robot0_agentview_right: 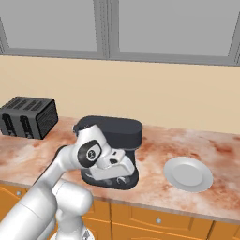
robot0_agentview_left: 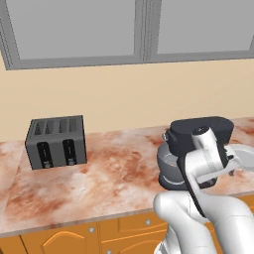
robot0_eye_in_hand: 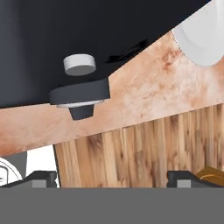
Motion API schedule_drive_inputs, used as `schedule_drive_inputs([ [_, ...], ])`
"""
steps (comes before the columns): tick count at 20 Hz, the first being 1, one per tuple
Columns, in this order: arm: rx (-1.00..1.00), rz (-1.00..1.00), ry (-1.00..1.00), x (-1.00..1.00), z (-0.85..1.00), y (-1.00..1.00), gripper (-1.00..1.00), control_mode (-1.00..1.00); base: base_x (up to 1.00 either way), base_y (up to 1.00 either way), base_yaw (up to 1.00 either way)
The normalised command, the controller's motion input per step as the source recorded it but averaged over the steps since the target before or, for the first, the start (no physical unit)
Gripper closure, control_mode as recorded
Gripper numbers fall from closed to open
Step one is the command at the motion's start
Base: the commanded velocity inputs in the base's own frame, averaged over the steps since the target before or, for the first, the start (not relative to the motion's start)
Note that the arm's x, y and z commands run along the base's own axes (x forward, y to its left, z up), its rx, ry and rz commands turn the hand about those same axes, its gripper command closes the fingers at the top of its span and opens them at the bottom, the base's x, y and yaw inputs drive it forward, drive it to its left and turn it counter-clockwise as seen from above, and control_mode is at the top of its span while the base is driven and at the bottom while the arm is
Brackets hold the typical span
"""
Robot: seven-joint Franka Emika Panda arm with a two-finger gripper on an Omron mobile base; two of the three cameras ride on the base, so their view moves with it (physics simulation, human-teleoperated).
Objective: Add butter and sugar cubes to the stand mixer bowl and then turn on the stand mixer to begin making frosting.
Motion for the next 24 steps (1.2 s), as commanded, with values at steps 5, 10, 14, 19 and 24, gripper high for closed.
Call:
schedule_drive_inputs([
  [5,-0.03,0.04,0.02,0.35,-0.05,0.0,-1.0,-1.0,0.0,0.0,0.0],
  [10,-0.02,0.05,0.11,0.32,-0.32,0.0,-1.0,-1.0,0.0,0.0,0.0],
  [14,-0.01,0.05,0.15,0.41,-0.33,0.0,-1.0,-1.0,0.0,0.0,0.0],
  [19,0.0,0.07,0.14,0.42,-0.29,0.02,-1.0,-1.0,0.0,0.0,0.0],
  [24,0.01,0.05,0.22,0.06,-0.45,0.19,-1.0,-1.0,0.0,0.0,0.0],
])
